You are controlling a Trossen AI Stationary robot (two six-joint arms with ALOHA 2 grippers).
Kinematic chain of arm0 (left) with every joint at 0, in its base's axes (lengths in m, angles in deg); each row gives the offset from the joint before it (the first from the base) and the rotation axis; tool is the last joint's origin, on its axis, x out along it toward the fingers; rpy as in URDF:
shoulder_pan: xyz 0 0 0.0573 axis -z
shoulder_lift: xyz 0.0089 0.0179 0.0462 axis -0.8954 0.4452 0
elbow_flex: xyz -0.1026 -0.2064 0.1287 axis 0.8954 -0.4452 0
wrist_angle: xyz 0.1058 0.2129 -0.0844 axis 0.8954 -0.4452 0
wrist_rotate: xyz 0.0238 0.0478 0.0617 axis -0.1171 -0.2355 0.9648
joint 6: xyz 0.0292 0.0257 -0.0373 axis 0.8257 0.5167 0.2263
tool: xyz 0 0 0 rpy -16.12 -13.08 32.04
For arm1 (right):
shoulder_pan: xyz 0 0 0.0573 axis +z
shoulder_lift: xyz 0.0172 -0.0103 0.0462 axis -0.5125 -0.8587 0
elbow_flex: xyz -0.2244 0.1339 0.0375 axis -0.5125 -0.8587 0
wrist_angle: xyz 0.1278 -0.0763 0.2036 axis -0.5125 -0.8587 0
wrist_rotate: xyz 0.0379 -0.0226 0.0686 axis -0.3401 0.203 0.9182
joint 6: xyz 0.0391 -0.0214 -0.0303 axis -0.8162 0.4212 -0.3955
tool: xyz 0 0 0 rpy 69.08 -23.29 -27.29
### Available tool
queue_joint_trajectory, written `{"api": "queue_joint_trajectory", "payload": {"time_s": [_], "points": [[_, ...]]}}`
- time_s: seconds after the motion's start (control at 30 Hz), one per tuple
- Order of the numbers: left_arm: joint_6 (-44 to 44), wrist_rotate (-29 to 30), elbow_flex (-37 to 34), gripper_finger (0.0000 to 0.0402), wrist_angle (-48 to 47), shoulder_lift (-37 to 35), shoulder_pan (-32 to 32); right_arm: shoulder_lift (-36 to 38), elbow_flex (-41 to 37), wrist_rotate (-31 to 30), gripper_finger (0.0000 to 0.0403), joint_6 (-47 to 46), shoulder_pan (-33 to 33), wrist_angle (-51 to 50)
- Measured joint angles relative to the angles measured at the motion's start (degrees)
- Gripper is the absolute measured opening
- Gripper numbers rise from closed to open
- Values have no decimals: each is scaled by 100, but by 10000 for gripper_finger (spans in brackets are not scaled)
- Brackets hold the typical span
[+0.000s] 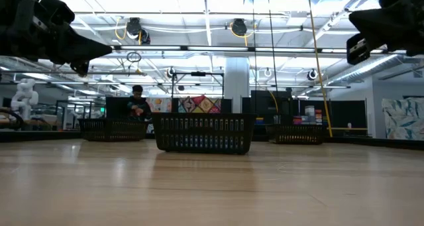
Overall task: Sort crayons
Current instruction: Return to Home Position
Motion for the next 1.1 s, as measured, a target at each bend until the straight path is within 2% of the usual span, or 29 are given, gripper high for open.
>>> {"api": "queue_joint_trajectory", "payload": {"time_s": [0.17,0.37,0.77,0.9,1.1], "points": [[-2,0,0,0,4,0,0,284,3,-421,0,599,72,-289],[-2,2,-2,0,7,0,0,315,3,-872,0,519,6,-777],[-2,2,-2,0,8,0,0,313,5,-875,0,511,6,-947],[-3,3,-3,0,9,0,0,732,5,-855,0,877,-85,-1311],[-5,0,-4,0,-9,0,0,727,12,-877,0,898,-287,-1447]]}}
